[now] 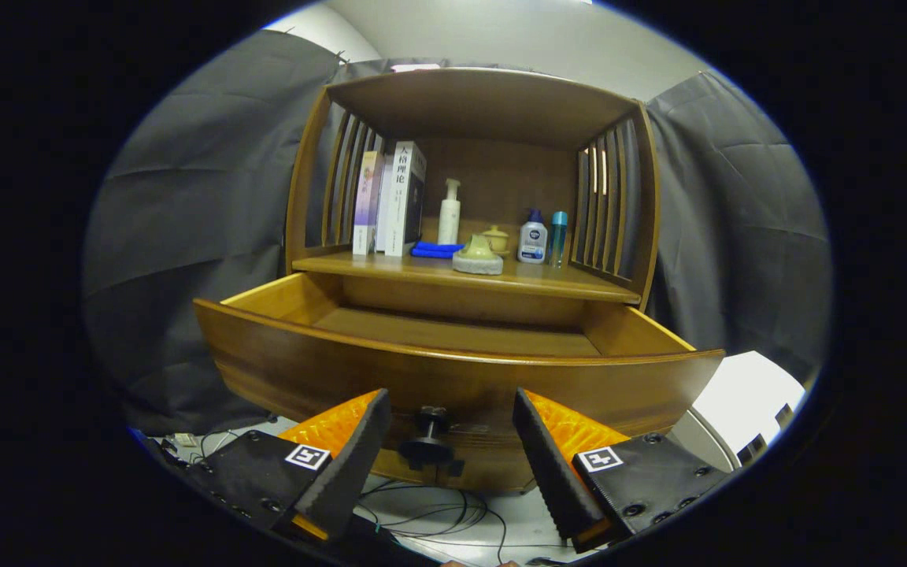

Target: Pull open the drawer, take out the items inside it, and place them on the countertop above the cabinet.

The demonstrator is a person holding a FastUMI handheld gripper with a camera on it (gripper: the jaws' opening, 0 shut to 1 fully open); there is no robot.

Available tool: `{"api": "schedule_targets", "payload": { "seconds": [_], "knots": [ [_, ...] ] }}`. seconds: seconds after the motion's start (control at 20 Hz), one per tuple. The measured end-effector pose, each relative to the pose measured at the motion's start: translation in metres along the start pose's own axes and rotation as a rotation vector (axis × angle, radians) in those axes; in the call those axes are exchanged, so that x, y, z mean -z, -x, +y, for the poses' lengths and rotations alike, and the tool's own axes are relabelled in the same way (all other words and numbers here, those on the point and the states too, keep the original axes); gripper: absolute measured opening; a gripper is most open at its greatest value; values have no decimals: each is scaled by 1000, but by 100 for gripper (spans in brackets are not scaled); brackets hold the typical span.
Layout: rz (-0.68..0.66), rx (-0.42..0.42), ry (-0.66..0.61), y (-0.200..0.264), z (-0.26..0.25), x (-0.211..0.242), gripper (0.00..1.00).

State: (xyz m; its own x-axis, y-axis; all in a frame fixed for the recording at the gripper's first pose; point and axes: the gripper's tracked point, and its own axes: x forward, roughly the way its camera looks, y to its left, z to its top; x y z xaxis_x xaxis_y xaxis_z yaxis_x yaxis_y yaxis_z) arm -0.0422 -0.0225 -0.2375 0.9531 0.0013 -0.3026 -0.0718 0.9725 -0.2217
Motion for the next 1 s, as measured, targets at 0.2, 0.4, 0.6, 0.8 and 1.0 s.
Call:
{"api": "schedule_targets", "payload": {
  "seconds": [0.2,0.4,0.6,0.8,1.0],
  "knots": [
    [49,39,-16,-13,-6,15,98],
    [39,69,12,-14,-5,13,98],
    [34,80,28,-15,-3,14,99],
    [32,82,27,-20,-2,13,100],
    [28,86,20,-36,-2,7,100]
  ]
}}
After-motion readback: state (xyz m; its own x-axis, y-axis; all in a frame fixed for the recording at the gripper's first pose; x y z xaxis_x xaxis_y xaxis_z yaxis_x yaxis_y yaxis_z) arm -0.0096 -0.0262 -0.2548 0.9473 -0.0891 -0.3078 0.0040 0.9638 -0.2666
